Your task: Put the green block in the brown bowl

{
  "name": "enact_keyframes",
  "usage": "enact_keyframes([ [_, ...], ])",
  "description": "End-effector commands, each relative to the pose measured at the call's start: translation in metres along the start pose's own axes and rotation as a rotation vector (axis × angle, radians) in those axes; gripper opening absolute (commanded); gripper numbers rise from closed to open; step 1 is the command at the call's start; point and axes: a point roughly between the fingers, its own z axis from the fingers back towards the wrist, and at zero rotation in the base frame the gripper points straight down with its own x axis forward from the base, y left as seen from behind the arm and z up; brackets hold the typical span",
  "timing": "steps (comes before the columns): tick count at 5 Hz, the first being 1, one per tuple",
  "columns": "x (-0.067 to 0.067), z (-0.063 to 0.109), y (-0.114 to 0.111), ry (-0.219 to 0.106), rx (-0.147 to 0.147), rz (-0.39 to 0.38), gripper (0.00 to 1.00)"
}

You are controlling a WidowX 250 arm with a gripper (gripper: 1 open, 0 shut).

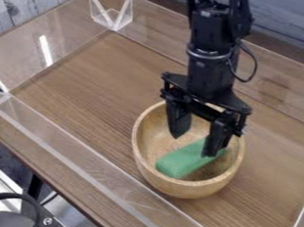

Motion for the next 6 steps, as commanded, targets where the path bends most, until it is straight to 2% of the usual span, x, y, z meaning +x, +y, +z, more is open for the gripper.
enact_keyframes([
  [1,0.007,0.019,0.0,-0.068,-0.003,-0.003,1.0],
  [2,0.006,0.025,0.001,-0.077,-0.005,0.001,1.0],
  [4,0.007,0.047,0.003,-0.119,-0.006,0.011,1.0],
  [6,0.01,0.042,0.006,-0.118,0.006,0.017,1.0],
])
